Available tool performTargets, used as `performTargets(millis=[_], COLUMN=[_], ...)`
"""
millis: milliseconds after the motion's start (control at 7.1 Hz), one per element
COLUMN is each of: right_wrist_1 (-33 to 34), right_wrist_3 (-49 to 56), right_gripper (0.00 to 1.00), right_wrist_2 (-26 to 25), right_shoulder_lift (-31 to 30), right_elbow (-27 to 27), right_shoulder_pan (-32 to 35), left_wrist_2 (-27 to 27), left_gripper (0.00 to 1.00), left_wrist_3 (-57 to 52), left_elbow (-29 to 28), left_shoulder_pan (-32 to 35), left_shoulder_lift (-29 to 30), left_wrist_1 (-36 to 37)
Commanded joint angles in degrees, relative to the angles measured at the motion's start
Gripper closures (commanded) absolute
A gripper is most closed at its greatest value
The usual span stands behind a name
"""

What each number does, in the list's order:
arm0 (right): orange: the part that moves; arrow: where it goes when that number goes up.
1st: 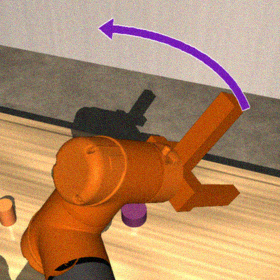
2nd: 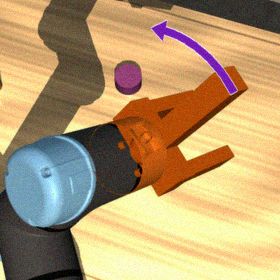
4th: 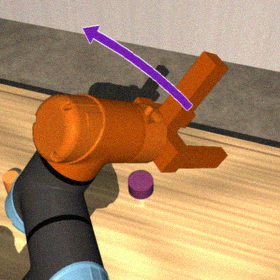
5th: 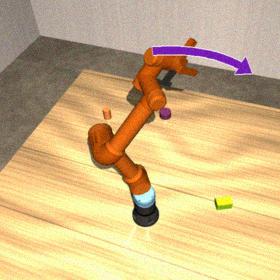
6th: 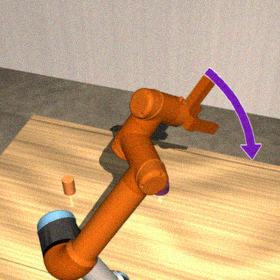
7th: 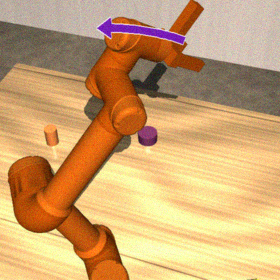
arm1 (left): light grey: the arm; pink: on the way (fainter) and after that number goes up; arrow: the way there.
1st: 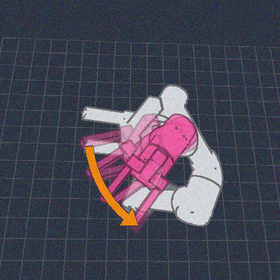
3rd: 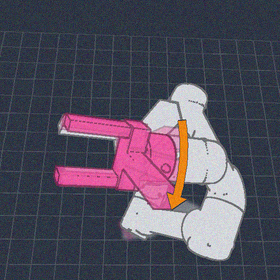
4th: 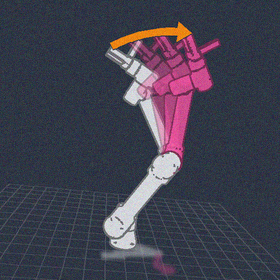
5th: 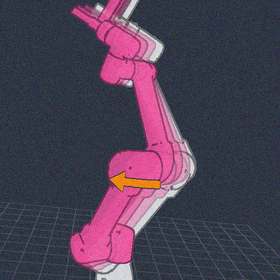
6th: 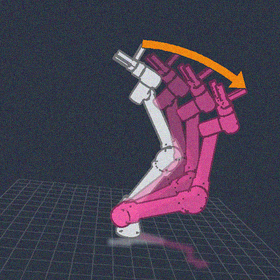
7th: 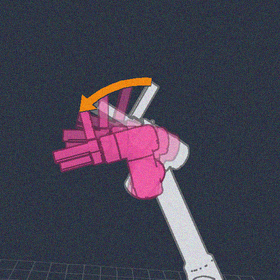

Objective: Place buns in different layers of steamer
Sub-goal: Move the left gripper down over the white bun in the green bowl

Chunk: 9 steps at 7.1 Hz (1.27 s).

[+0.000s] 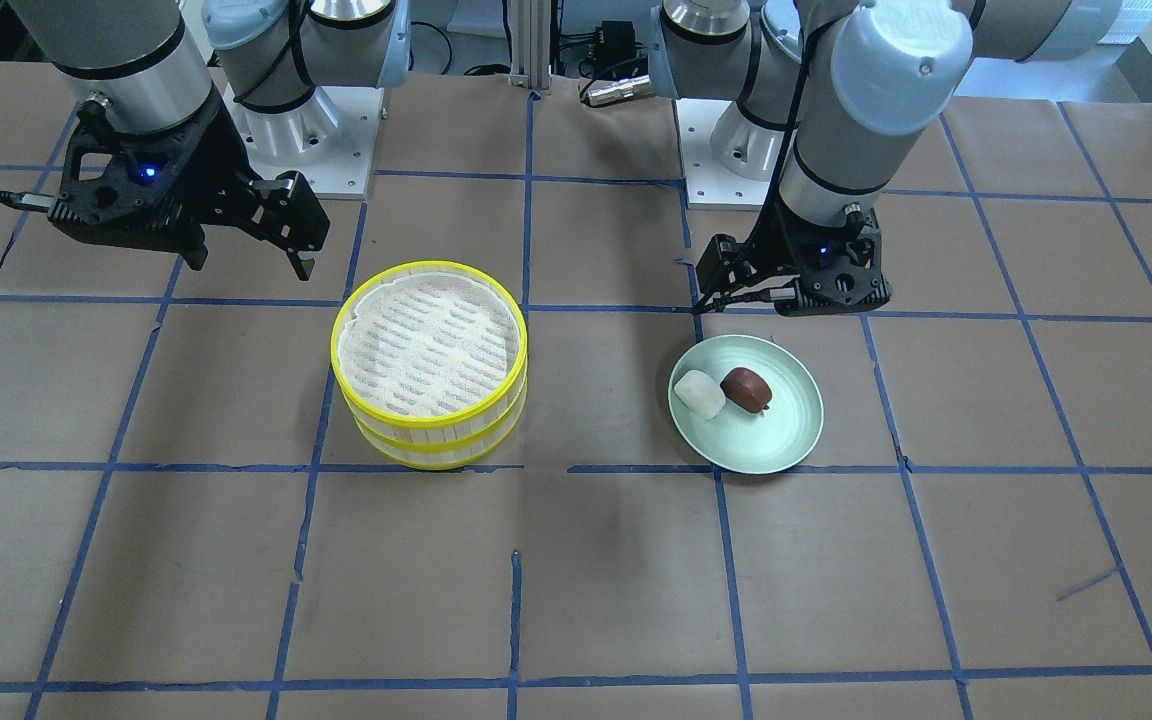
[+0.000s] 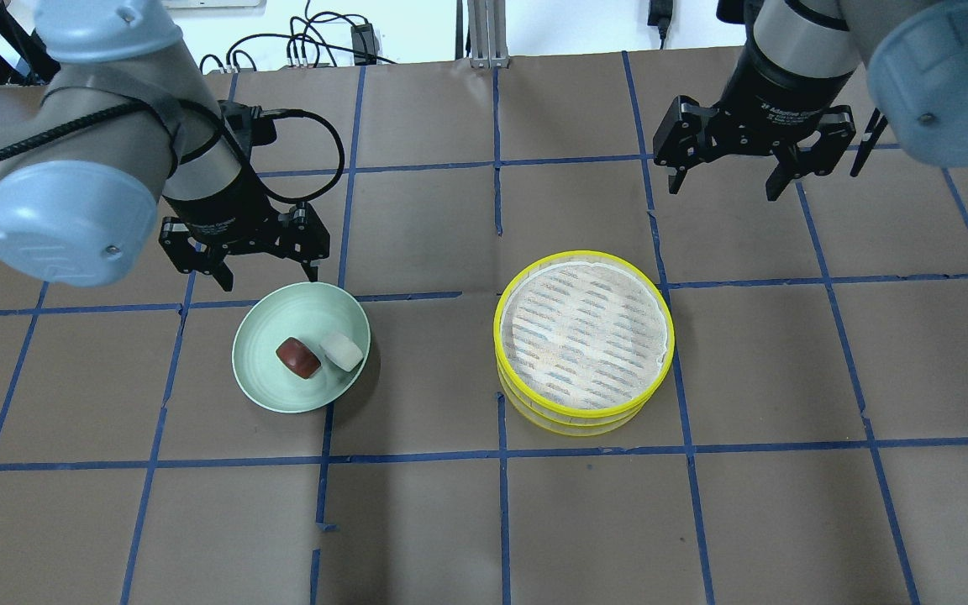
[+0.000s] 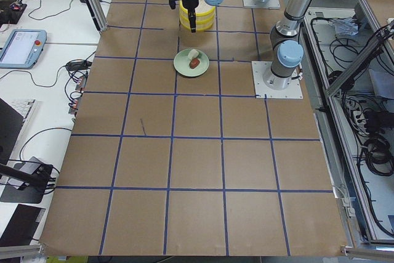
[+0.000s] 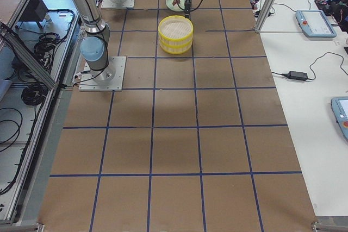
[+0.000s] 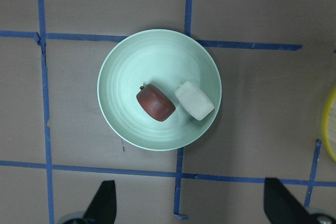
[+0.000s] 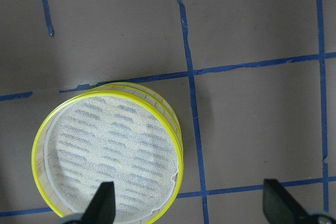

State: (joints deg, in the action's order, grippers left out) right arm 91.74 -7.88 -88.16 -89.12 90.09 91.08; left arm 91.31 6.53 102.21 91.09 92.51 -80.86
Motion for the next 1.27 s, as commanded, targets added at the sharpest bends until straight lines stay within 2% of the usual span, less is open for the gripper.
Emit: performTargets(millis=[0,423,704,986,1127], right_wrist_1=[0.02,0.02,-0.15,-0.07,-0.15], right_wrist_3=[0.06,0.06,0.14,0.14,0.14], right_gripper=[0.0,0.0,0.0,0.0,0.0], right_wrist_2=[0.0,0.0,0.0,0.0,0.09], right_shoulder_lift=[0.0,0.0,0.0,0.0,0.0], right_elbow=[0.0,0.09,0.35,0.35,0.44], right_shoulder_pan=[-0.03,-0.03,-0.21,-0.21,-0.21], left_wrist_2=[-0.16,-3.42,-3.59,-3.86,-3.86], left_gripper=[0.0,0.0,0.02,0.02,0.15], left_wrist_3=[0.5,4.37,5.07,6.13,6.13], left_elbow=[4.21,9.48,11.33,11.78,11.78], left_shoulder_pan=[0.05,0.05,0.14,0.58,0.58], left_shoulder_lift=[4.67,9.25,12.23,12.6,12.6], left_wrist_1=[7.53,16.5,18.89,19.78,21.0])
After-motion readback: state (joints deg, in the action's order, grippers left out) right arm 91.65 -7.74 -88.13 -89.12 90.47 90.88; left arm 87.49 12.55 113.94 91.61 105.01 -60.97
